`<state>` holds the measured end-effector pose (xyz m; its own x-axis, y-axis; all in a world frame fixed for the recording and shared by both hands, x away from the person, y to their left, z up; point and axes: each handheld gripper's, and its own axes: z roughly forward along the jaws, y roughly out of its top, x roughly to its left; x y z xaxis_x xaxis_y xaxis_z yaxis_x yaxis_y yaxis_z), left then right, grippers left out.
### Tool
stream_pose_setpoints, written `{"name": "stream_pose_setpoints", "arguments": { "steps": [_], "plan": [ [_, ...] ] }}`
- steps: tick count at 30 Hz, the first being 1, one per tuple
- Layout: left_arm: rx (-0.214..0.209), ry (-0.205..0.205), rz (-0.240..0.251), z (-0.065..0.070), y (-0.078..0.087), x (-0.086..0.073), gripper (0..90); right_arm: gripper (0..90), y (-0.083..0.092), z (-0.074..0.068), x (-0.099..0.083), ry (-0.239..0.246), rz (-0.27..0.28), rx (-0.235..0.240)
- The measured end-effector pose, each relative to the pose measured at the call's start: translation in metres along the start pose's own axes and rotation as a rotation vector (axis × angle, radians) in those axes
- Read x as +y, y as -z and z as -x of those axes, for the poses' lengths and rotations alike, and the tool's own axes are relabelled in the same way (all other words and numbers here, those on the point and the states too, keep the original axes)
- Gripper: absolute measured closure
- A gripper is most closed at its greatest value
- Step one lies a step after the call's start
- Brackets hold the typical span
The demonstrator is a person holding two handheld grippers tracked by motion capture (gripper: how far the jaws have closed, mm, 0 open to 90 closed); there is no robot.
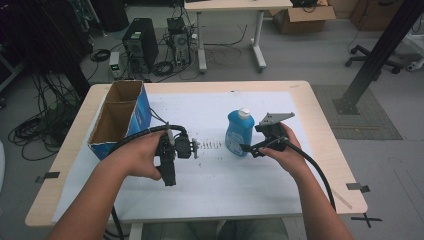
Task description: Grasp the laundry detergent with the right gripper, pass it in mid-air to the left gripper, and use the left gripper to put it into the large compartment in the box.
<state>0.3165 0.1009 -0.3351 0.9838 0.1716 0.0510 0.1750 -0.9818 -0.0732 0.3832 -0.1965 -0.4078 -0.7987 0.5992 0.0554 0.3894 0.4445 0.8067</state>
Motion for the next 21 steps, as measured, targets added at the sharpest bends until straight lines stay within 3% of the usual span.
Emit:
{"name": "stream_pose_setpoints", "arguments": {
  "steps": [21],
  "plan": [
    [-0.003, 0.005, -0.003, 0.0, -0.003, -0.001, 0.2, 1.5, -0.016, -0.007, -0.006, -0.014, 0.077, -0.034]
  ]
}}
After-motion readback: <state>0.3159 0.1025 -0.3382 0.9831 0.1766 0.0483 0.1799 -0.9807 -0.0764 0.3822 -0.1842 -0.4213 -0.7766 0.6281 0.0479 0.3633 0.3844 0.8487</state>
